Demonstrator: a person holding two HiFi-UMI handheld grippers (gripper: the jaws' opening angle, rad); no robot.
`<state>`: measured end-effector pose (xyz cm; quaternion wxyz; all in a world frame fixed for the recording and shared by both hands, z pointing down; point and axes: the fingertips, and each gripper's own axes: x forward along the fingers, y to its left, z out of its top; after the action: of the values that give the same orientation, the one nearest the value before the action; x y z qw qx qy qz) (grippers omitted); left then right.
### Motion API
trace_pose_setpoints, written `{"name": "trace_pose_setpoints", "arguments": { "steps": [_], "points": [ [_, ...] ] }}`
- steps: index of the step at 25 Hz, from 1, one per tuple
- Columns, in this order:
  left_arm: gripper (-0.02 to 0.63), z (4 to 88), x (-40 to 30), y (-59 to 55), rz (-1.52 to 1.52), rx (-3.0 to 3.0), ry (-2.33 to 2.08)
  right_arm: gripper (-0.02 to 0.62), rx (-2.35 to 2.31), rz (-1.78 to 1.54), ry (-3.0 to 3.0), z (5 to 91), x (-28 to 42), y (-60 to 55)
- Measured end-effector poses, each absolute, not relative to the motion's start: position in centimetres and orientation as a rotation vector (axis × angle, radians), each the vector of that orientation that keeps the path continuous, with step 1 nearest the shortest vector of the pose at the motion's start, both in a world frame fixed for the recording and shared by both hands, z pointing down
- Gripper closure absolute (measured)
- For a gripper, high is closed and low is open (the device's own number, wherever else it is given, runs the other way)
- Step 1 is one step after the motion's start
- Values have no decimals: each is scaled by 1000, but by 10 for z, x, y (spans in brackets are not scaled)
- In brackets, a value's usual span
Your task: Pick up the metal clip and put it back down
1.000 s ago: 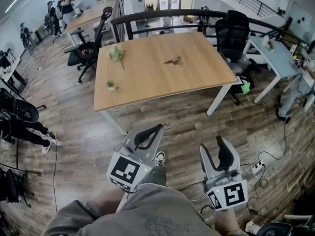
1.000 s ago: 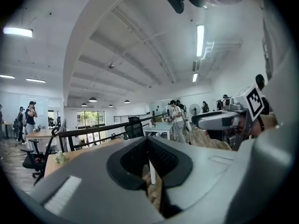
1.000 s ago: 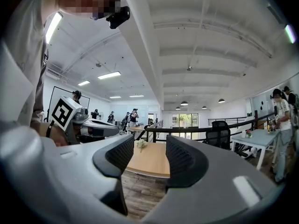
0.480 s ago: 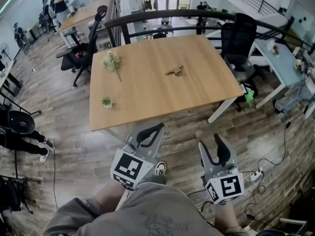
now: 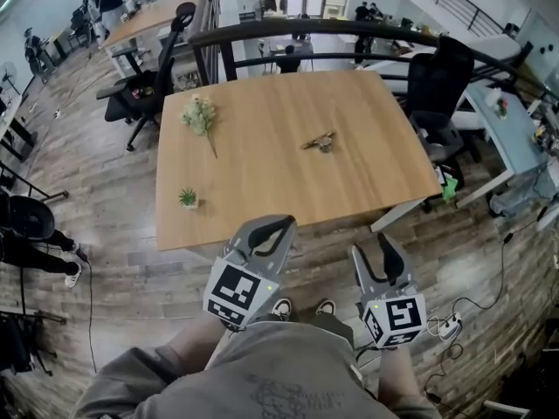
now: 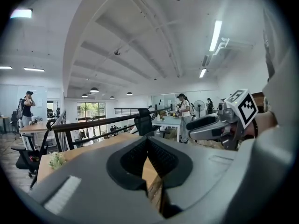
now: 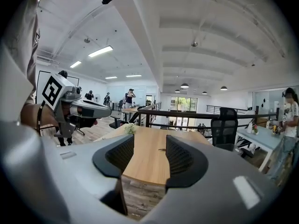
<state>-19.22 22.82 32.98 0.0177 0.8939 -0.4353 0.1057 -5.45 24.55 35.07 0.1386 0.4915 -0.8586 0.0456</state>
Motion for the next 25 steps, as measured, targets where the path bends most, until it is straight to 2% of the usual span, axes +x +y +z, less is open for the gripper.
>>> {"name": "trace_pose_setpoints", "arguments": {
  "steps": [14, 25],
  "points": [
    [604, 365, -164, 99, 388, 2651, -1467, 397, 1226, 187, -2483, 404, -29, 99],
    [604, 367, -124, 5, 440, 2484, -1652, 397, 945, 121, -2527, 410, 3, -11]
  ]
}}
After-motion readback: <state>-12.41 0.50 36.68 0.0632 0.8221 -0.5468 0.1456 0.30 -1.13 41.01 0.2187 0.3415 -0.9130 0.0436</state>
